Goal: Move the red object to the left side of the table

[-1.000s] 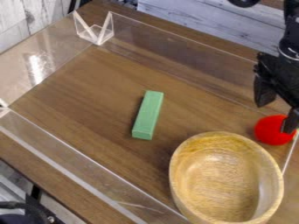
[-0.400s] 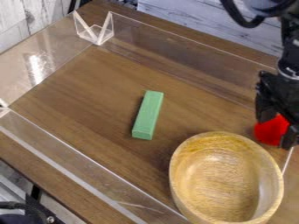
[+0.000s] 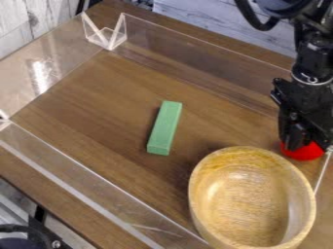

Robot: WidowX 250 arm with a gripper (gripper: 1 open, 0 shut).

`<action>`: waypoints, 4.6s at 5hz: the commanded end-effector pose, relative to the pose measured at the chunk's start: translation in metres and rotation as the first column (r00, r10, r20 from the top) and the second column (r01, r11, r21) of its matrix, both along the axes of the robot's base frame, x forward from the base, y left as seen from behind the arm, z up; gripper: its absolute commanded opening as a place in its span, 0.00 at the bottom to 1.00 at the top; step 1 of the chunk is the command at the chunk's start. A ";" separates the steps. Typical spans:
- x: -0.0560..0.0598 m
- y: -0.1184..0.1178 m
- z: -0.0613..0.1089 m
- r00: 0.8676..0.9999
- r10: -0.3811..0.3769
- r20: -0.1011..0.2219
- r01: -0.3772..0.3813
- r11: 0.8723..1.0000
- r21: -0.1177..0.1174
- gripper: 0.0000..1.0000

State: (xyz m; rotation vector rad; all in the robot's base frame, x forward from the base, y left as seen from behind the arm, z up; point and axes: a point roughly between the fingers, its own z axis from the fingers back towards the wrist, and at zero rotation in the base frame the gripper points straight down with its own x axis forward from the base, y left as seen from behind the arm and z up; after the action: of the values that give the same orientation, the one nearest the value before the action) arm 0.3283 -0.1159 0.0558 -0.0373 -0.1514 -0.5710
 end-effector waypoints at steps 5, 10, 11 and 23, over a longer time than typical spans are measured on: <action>0.003 0.032 0.084 0.987 0.070 0.145 -0.070 0.998 -0.005 0.00; 0.003 -0.039 0.015 0.979 -0.174 0.108 0.181 0.981 -0.064 1.00; 0.010 -0.037 0.004 0.990 -0.117 0.084 0.123 0.990 -0.064 1.00; -0.025 0.278 0.098 0.896 0.425 0.128 -0.433 0.901 0.038 0.00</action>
State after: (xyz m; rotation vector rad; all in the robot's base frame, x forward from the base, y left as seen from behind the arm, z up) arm 0.2983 0.1567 0.1345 0.0562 -0.1931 -0.1297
